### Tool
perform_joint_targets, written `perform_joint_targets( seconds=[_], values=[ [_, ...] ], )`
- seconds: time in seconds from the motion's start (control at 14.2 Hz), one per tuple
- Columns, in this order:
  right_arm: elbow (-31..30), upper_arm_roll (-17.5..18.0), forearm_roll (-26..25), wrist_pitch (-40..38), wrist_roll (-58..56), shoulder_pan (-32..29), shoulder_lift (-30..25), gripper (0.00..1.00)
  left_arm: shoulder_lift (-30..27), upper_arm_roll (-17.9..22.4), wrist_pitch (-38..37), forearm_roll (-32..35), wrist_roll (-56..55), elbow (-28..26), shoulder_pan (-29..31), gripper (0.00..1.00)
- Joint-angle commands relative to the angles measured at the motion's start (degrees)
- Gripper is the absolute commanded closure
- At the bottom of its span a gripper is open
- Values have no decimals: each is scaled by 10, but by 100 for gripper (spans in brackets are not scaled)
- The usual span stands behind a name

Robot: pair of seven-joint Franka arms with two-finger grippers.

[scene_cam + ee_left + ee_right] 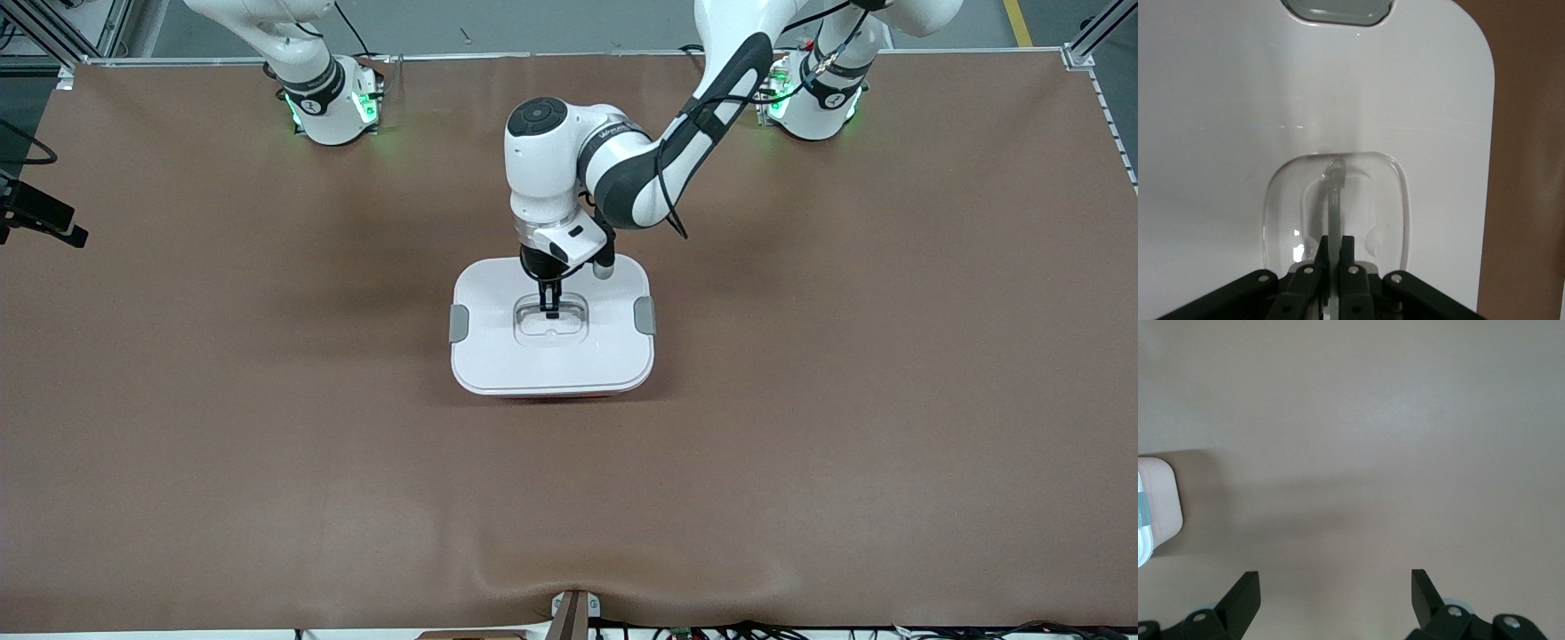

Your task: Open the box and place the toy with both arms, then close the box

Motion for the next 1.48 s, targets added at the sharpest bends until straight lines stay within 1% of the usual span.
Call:
perform_joint_targets(
  seconds=[0.0,0.28,0.42,1.34,1.41],
  values=[
    [11,6,0,-3,0,-8,4,0,-12,2,-8,17,-32,-13,-6,100],
    [13,6,0,-3,0,-9,3,0,-12,2,-8,18,-26,-17,-5,100],
    [13,6,0,-3,0,-7,3,0,-11,1,-8,36,-26,-18,-5,100],
    [12,7,1,-2,0,-8,4,0,-2,1,-2,40,-26,-19,-9,100],
    [12,6,1,-2,0,-7,4,0,-2,0,-2,40,-26,-19,-9,96]
  ],
)
